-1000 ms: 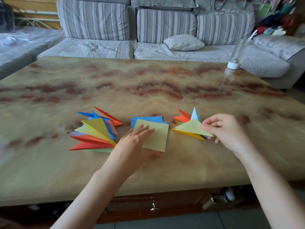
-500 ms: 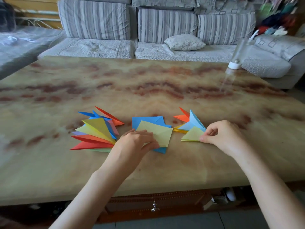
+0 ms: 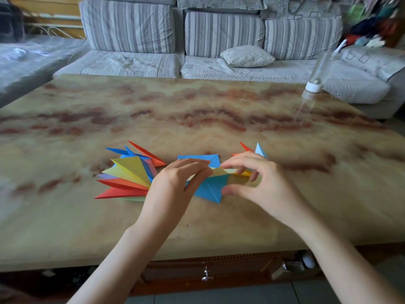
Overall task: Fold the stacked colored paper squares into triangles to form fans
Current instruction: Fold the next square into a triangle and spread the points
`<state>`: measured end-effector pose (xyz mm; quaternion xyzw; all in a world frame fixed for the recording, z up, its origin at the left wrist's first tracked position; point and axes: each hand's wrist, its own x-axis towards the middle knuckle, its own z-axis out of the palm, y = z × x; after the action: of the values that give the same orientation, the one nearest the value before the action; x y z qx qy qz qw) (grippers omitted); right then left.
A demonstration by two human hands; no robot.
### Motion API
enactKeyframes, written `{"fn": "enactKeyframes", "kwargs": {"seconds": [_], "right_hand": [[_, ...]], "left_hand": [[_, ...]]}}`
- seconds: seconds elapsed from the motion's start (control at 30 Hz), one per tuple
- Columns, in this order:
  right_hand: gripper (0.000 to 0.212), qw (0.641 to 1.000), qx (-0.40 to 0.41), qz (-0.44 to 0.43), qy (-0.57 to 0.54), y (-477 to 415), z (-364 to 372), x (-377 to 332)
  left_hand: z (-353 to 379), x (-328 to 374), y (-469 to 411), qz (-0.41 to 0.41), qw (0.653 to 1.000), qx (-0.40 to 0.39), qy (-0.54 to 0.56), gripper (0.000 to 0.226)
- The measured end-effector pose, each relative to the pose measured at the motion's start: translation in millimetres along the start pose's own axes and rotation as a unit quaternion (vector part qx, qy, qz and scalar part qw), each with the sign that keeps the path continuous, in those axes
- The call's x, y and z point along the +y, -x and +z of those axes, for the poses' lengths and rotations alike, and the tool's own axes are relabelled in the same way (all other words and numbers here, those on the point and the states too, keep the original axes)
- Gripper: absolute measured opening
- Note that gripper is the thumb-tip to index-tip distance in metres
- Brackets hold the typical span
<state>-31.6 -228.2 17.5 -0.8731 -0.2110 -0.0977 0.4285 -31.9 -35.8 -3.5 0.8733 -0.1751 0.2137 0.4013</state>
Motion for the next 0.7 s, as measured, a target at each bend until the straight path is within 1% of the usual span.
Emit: {"fn": "enactKeyframes", "kwargs": {"seconds": [0.07, 0.13, 0.17, 0.23, 0.3, 0.33, 0.37, 0.4, 0.43, 0.47, 0.5, 0.53, 0.57, 0.6, 0.7], "right_hand": [[0.020, 0.999, 0.024, -0.019, 0.028, -2, 14, 6], [0.009, 0.994, 0.081, -0.053, 0.059, -5, 23, 8], [0.006, 0.989, 0.111, -0.074, 0.070, -7, 24, 7], [0.008, 0.977, 0.167, -0.109, 0.082, -9, 21, 4], [0.010, 0.964, 0.202, -0.142, 0.095, -8, 15, -2], [0.010, 0.959, 0.211, -0.163, 0.102, -8, 13, -4], [0.009, 0.953, 0.214, -0.185, 0.111, -7, 12, -6], [0.007, 0.947, 0.214, -0.207, 0.121, -6, 11, -7], [0.005, 0.942, 0.211, -0.226, 0.132, -5, 11, -8], [0.005, 0.938, 0.205, -0.241, 0.142, -4, 12, -8], [0.007, 0.935, 0.198, -0.253, 0.151, -3, 12, -8], [0.008, 0.933, 0.187, -0.264, 0.158, -2, 13, -8], [0.010, 0.932, 0.175, -0.274, 0.163, -2, 14, -8], [0.010, 0.932, 0.160, -0.280, 0.166, -1, 14, -8], [0.009, 0.942, 0.099, -0.279, 0.157, 1, 16, -6]], "left_hand": [[0, -1, -1, 0.009, 1.000, -0.001, 0.003, 0.027], [-1, 0, -1, 0.007, 1.000, 0.007, 0.011, 0.031], [-3, 2, -1, -0.010, 1.000, 0.016, 0.022, 0.033], [-6, 6, -2, -0.082, 0.994, 0.041, 0.052, 0.033], [-10, 7, -4, -0.176, 0.974, 0.061, 0.127, 0.031], [-12, 6, -6, -0.227, 0.952, 0.068, 0.193, 0.031], [-13, 6, -8, -0.279, 0.919, 0.068, 0.271, 0.033], [-14, 6, -10, -0.329, 0.877, 0.059, 0.345, 0.038], [-15, 6, -12, -0.363, 0.837, 0.046, 0.406, 0.044], [-15, 7, -12, -0.384, 0.806, 0.037, 0.449, 0.049], [-16, 8, -12, -0.392, 0.787, 0.031, 0.475, 0.048], [-16, 8, -12, -0.390, 0.786, 0.030, 0.480, 0.042], [-16, 8, -11, -0.383, 0.793, 0.032, 0.472, 0.037], [-15, 6, -10, -0.373, 0.803, 0.034, 0.463, 0.038], [-15, 2, -7, -0.344, 0.820, 0.044, 0.455, 0.055]]}}
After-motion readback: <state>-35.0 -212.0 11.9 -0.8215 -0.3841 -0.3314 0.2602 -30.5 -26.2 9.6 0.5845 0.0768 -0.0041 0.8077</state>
